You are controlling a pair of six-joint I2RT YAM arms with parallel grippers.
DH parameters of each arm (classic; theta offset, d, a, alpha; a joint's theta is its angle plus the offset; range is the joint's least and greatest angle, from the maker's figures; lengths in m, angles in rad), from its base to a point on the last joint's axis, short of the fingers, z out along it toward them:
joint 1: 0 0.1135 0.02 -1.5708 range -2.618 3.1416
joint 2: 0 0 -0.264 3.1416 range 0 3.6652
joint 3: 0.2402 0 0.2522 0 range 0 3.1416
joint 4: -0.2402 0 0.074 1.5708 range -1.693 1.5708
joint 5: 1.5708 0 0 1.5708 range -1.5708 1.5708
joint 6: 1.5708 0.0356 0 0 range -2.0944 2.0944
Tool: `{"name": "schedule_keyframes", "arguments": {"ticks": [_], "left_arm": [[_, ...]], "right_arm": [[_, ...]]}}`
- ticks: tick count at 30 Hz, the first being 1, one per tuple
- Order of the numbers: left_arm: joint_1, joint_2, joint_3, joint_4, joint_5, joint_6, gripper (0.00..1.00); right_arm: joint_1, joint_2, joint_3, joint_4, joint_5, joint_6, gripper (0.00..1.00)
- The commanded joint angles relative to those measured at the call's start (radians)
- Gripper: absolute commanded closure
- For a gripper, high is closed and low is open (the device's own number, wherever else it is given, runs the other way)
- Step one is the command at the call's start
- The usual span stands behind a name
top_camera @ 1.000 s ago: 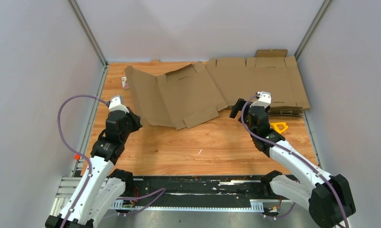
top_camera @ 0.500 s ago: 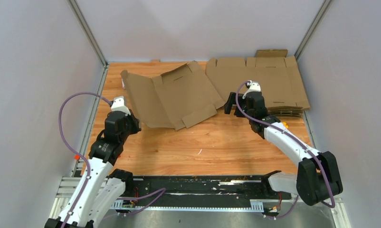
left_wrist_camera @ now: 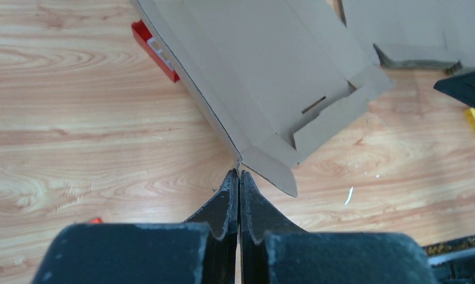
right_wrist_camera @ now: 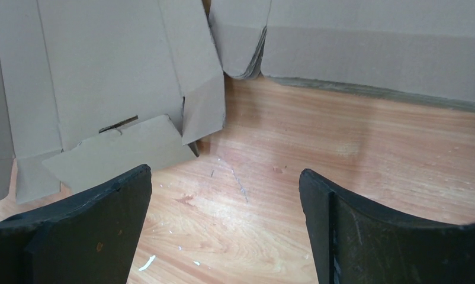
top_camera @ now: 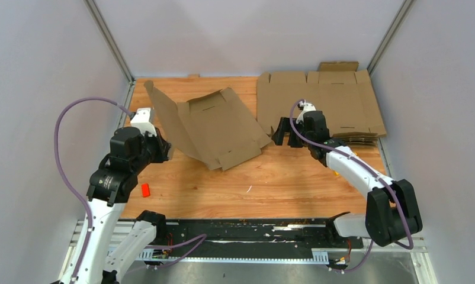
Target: Fold the paper box
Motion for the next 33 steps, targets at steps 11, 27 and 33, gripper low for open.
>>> {"name": "schedule_keyframes", "arguments": {"ticks": [11,27,33], "left_arm": [[0.002,0.068,-0.044,-0.041,-0.194,0.087,1.0],[0.002,0.01,-0.117,0.033,-0.282,0.088,1.0],[0.002,0.004,-0.12,0.038,-0.269,0.088,1.0]], "right_arm": [[0.131,0.196,0.144,-0.092,0.017,-0.058,0.03],[0.056,0.536,0.51,-0.177,0.043,-0.117,0.03],[0.05,0.634,0.597,-0.16,-0.023,-0.144,0.05]]}}
